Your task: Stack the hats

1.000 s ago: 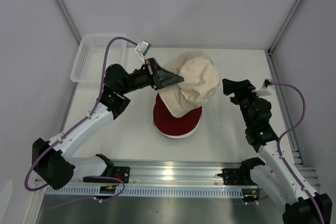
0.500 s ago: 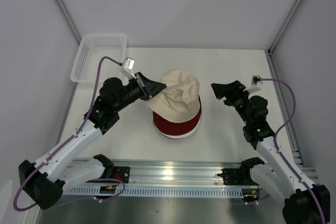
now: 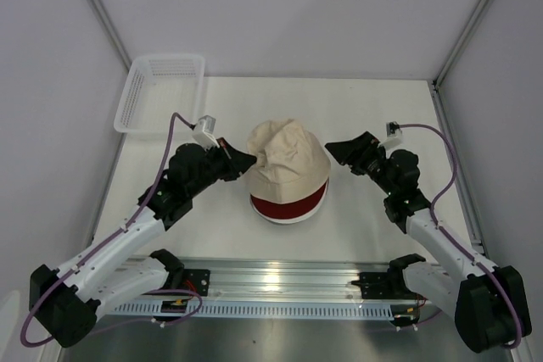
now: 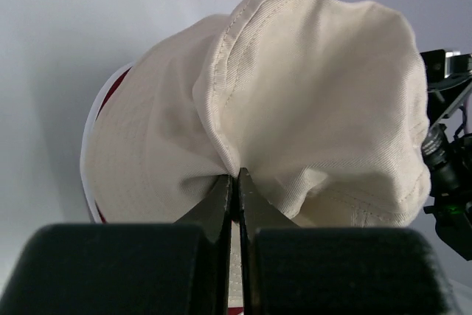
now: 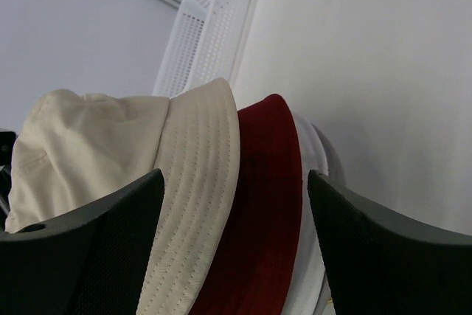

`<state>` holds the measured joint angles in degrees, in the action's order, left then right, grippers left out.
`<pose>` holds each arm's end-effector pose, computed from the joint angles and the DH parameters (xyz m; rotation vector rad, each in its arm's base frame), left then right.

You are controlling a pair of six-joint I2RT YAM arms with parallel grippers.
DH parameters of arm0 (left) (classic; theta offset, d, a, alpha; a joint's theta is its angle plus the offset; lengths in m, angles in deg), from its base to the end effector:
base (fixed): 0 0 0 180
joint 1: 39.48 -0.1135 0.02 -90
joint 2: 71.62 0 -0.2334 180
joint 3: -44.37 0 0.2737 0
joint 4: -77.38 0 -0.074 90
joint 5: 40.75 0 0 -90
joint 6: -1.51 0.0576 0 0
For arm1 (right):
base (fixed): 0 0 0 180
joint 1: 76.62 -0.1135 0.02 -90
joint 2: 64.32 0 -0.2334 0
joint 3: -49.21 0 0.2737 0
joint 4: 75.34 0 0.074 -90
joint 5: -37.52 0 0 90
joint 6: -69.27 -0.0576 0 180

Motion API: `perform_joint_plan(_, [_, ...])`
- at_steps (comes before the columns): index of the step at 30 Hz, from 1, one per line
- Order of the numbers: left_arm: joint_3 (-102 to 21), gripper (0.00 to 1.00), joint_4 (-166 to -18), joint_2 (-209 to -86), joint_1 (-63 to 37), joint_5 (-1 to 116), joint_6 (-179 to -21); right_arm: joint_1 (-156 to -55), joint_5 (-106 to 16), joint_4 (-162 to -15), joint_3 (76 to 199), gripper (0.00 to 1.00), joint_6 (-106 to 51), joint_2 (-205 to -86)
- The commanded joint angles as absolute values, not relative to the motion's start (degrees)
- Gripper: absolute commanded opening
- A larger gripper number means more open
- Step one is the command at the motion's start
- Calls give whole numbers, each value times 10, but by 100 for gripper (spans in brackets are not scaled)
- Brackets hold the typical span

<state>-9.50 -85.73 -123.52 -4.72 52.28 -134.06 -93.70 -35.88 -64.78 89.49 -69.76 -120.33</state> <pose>0.2255 -0.1602 0.2727 -0.1448 1.9532 -1.0101 0.2644 0.0984 0.2212 0.2597 1.7624 1.0958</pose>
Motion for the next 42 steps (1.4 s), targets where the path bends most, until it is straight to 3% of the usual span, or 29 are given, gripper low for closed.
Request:
perform_joint_plan(1, [-77, 1, -864, -1227, -38, 505, -1359, -950, -338, -604, 902, 81, -716, -1209])
perform_joint_plan(13, [-72, 1, -888, -1222, -8, 495, -1337, -966, -341, -619, 873, 80, -858, -1160])
perform_joint_plan(21, [-94, 1, -889, -1228, 24, 465, -1299, -968, -335, -615, 870, 59, -872, -1164])
perform_joint_plan(34, [-112, 1, -874, -1231, 78, 384, -1267, -968, -296, -649, 853, 58, -910, -1158])
perform_joint_plan(37, [-114, 1, -871, -1235, 85, 375, -1260, -966, -306, -664, 858, 49, -899, -1134])
perform_joint_plan(39, [-116, 3, -867, -1236, 88, 374, -1256, -964, -316, -663, 855, 25, -895, -1125])
perform_joint_plan(40, [-117, 10, -864, -1236, 88, 373, -1255, -963, -318, -664, 855, 7, -888, -1125])
perform_joint_plan(41, [-118, 15, -854, -1234, 88, 370, -1255, -963, -319, -668, 856, 0, -884, -1126])
perform_joint_plan(42, [-119, 18, -847, -1228, 88, 350, -1260, -962, -316, -668, 856, 0, -881, -1133])
